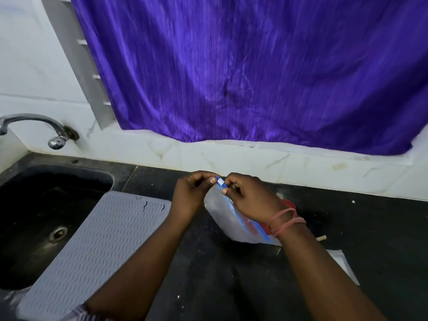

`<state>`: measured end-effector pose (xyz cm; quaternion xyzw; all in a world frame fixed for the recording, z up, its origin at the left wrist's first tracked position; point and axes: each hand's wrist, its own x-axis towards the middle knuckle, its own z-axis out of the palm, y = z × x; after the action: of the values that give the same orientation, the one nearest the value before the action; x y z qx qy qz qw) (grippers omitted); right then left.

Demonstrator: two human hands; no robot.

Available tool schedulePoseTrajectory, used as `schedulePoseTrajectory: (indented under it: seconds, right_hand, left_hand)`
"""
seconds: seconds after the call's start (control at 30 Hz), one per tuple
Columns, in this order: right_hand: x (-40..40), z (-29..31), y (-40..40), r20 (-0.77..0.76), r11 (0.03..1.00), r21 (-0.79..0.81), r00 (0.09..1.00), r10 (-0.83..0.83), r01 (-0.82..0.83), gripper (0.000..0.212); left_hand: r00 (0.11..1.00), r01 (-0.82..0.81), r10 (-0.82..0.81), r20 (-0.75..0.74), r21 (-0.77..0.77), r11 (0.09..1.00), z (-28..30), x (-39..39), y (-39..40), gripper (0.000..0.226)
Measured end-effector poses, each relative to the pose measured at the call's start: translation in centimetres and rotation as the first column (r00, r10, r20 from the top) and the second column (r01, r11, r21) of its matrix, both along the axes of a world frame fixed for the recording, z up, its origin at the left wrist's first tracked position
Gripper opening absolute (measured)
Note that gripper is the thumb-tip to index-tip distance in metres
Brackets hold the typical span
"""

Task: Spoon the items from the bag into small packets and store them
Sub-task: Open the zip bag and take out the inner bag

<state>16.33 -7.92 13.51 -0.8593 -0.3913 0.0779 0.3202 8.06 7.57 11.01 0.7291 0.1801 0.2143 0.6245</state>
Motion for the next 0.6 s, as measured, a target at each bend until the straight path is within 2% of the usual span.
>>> schedulePoseTrajectory:
  seconds: [0.1,0.17,0.27,0.43,0.6]
  right_hand:
    - [0.0,0.4,0.6,0.051,0.999,0.047,0.998,-0.026,0.024,0.020]
    - [-0.2,0.3,1.2,0.147,0.998,0.045,0.988,-0.048,0.042,0.019]
    - [-0.8,0.2,1.5,0.233,0.998,0.051,0.971,-0.053,0.043,0.017]
    - [-1.8,-0.3,0.4,0.288,1.000,0.001,0.957,-0.030,0.030,0.018]
    - [-3.0,-0.5,-3.4,0.378,0.995,-0.044,0.923,-0.065,0.088,0.014]
  left_hand:
    - [0.999,0.013,-0.012,0.036,-0.012,1.000,-0.2,0.0,-0.2,0.013]
    - [0.999,0.007,-0.007,0.037,0.010,1.000,-0.7,-0.1,-0.7,0.013]
    - [0.995,-0.068,0.070,0.076,-0.020,0.997,-1.2,0.0,-1.2,0.010]
    - [0.964,-0.189,0.230,0.135,-0.264,0.946,-1.9,0.7,1.1,0.012]
    - [0.917,-0.306,0.391,0.082,-0.483,0.820,-2.2,1.0,4.1,0.022]
